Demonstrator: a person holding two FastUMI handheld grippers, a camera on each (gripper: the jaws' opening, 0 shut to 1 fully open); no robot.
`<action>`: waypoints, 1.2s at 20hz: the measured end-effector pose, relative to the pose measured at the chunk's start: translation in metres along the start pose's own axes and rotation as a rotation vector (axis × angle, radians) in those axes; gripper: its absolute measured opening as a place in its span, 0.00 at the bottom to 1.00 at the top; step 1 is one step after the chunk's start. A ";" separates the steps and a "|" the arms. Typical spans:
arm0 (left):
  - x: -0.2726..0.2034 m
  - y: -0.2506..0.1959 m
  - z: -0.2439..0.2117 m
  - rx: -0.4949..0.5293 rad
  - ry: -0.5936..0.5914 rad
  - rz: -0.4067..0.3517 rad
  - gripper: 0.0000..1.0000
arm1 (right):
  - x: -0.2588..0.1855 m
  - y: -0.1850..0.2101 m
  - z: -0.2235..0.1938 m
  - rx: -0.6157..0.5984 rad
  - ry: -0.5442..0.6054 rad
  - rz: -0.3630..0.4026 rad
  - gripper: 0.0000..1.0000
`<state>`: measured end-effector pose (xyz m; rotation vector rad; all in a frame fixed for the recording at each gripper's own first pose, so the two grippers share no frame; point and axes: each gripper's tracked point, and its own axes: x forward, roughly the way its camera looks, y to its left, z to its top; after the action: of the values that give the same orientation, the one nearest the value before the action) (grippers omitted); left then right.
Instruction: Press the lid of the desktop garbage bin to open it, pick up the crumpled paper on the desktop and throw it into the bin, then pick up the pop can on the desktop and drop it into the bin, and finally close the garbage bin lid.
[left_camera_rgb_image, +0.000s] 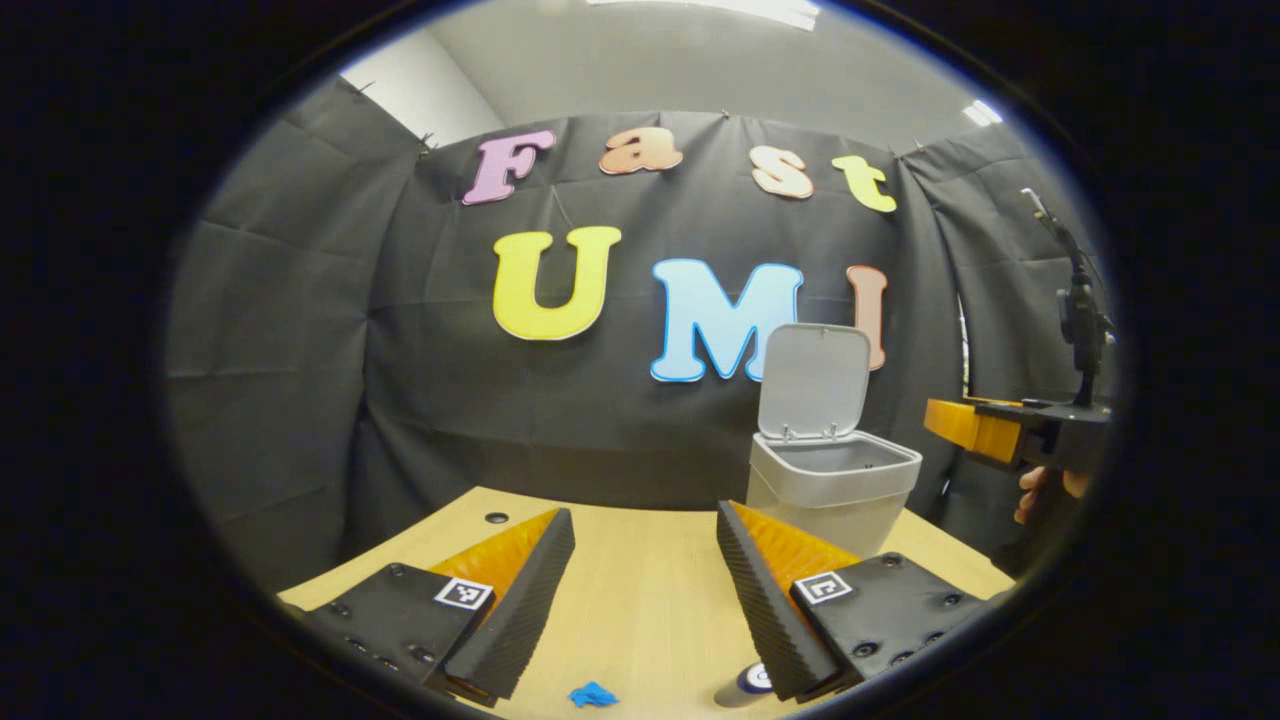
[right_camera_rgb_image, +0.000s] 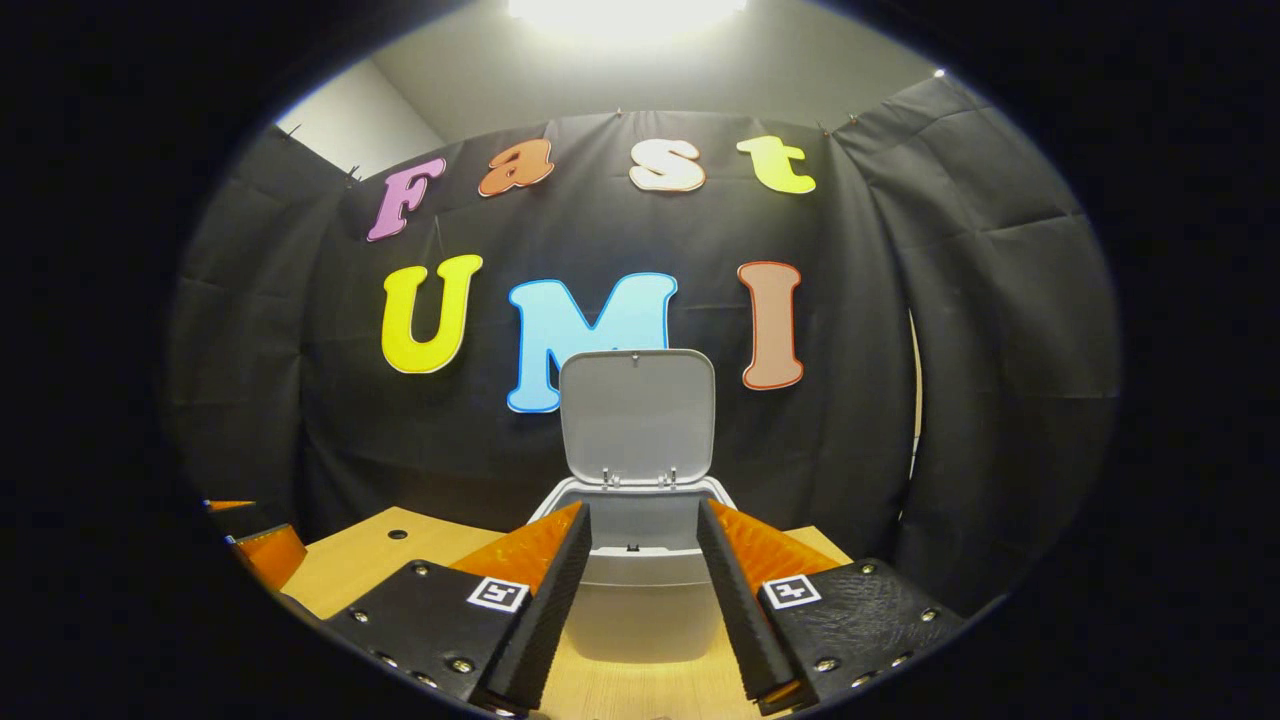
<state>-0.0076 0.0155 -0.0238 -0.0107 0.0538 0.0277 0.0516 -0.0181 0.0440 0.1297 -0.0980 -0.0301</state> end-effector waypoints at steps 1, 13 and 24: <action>0.002 -0.001 -0.003 0.001 0.003 -0.003 0.94 | -0.003 0.002 -0.001 -0.004 0.001 0.007 0.71; 0.007 0.023 -0.134 0.013 0.295 -0.022 0.96 | -0.048 0.012 -0.029 -0.035 0.079 0.007 0.88; -0.007 0.045 -0.273 0.035 0.580 -0.059 0.96 | -0.062 0.020 -0.039 -0.104 0.138 -0.047 0.88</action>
<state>-0.0302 0.0574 -0.2967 0.0147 0.6336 -0.0360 -0.0061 0.0089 0.0026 0.0295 0.0443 -0.0733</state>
